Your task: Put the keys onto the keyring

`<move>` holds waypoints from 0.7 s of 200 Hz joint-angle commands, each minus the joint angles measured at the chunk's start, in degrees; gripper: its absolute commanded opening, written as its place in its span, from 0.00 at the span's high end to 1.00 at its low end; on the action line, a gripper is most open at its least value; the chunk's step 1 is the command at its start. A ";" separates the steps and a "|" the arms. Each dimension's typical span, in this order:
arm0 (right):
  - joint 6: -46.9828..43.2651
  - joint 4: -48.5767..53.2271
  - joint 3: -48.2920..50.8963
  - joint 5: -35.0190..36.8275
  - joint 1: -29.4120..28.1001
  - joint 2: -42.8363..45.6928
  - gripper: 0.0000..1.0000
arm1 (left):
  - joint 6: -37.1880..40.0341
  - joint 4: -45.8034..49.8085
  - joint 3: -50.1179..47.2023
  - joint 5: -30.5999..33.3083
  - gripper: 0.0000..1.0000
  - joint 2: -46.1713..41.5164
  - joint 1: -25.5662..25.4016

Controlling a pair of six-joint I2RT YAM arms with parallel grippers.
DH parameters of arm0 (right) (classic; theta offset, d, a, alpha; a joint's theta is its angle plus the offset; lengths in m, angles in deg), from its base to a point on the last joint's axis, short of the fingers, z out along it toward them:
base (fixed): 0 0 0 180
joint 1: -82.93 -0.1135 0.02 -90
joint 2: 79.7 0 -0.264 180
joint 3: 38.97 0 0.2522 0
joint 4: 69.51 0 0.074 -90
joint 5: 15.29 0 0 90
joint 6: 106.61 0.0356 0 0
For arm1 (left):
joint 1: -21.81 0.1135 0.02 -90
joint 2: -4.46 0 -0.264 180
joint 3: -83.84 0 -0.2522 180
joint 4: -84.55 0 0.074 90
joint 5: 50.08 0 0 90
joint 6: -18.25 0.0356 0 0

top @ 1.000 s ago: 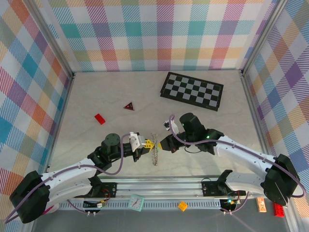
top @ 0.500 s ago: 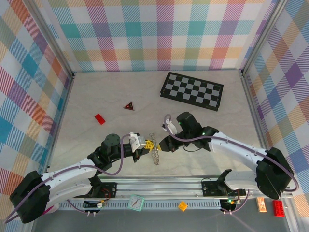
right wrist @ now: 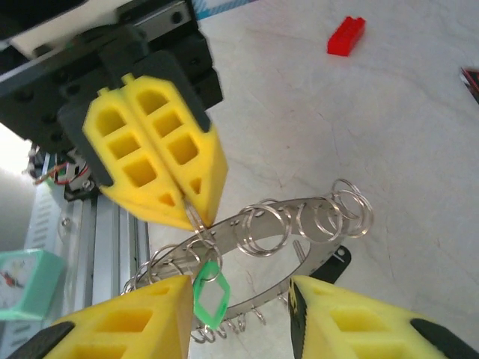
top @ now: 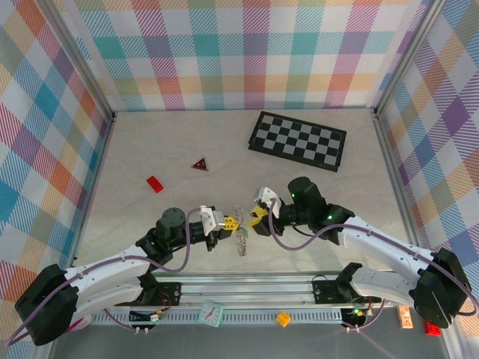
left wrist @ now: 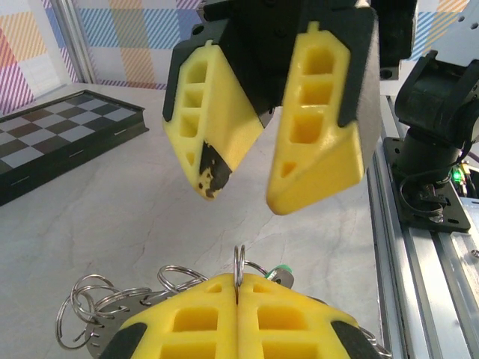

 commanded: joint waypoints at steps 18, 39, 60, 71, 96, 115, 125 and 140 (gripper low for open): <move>-11.36 -5.88 0.06 -5.67 0.22 -0.92 0.62 | -0.81 -4.62 -0.52 -1.82 1.00 -0.49 -0.60; -10.93 -8.67 0.56 -6.26 0.22 -1.15 0.63 | -1.07 -4.47 -0.27 -2.32 1.00 -0.58 -0.64; -10.90 -9.62 0.75 -6.92 0.22 -1.58 0.62 | -1.08 -4.33 -0.01 -2.87 1.00 -0.38 -0.62; -10.97 -8.92 0.40 -7.94 0.22 -2.28 0.62 | -1.01 -4.53 -0.03 -3.03 1.00 -0.29 -0.62; -10.60 -7.97 -0.13 -9.49 0.22 -3.94 0.63 | -0.92 -4.54 0.24 -3.44 1.00 0.03 -0.64; -10.63 -7.44 -0.56 -9.87 0.17 -5.00 0.64 | -1.03 -4.43 0.46 -3.76 1.00 0.28 -0.57; -10.47 -7.52 -0.68 -10.26 0.22 -5.46 0.65 | -1.11 -4.42 0.55 -3.93 1.00 0.40 -0.60; -10.34 -7.39 -0.93 -10.50 0.22 -6.34 0.66 | -1.22 -4.54 0.55 -4.11 1.00 0.51 -0.63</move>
